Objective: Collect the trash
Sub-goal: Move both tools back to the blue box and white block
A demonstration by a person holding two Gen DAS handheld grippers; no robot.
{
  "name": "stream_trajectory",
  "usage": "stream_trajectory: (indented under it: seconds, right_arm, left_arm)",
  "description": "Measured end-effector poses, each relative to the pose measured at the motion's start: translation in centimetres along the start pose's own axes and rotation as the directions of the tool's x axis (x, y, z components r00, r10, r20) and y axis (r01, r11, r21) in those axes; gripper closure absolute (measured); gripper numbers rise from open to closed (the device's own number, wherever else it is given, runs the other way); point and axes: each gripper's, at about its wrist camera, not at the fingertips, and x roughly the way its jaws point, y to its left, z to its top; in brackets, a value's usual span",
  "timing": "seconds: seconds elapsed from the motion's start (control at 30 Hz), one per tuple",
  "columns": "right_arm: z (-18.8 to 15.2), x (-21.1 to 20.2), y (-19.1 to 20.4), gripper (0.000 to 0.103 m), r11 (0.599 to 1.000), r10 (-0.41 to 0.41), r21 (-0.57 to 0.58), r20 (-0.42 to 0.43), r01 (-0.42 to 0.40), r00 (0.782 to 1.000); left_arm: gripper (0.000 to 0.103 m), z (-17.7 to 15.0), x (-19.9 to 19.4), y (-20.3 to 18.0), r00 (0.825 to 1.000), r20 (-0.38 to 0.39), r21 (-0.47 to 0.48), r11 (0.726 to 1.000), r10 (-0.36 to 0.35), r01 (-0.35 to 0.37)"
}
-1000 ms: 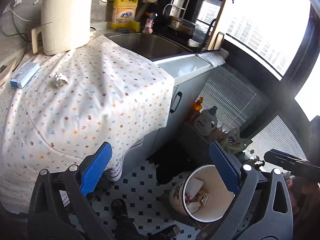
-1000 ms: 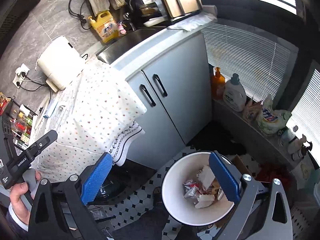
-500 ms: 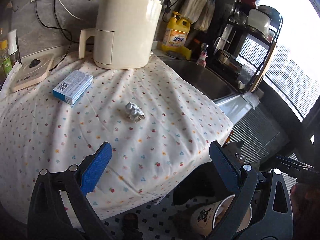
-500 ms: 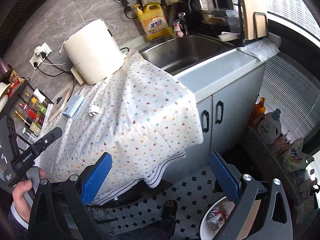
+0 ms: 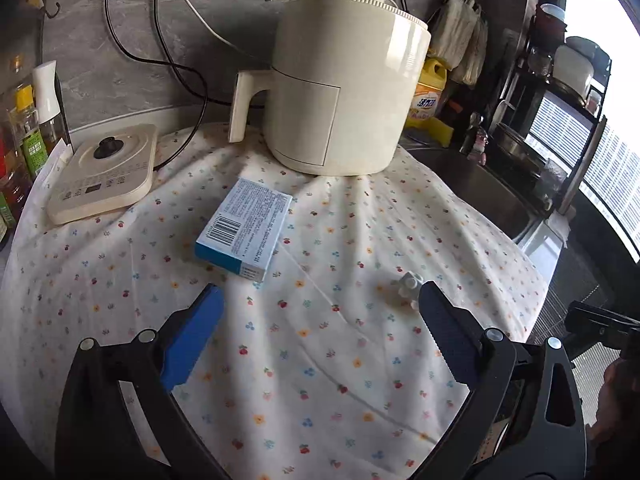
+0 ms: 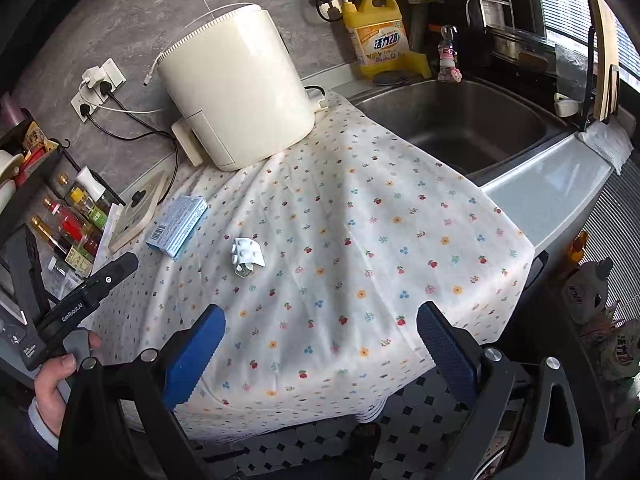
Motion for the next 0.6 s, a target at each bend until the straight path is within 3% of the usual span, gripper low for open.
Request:
stream_trajectory:
  seconds: [0.27,0.6]
  right_arm:
    - [1.1,1.3,0.7,0.010,0.999,-0.038,0.001,-0.008,0.038,0.999]
    - [1.4,3.0,0.7,0.010,0.998,-0.068,0.014,-0.039,0.069,0.997]
  left_arm:
    - [0.006,2.1,4.0,3.2,0.998,-0.048,0.026,0.999,0.036,-0.035]
    - [0.006,3.1,8.8,3.7,0.990,-0.107,0.115,0.990,0.093,-0.080]
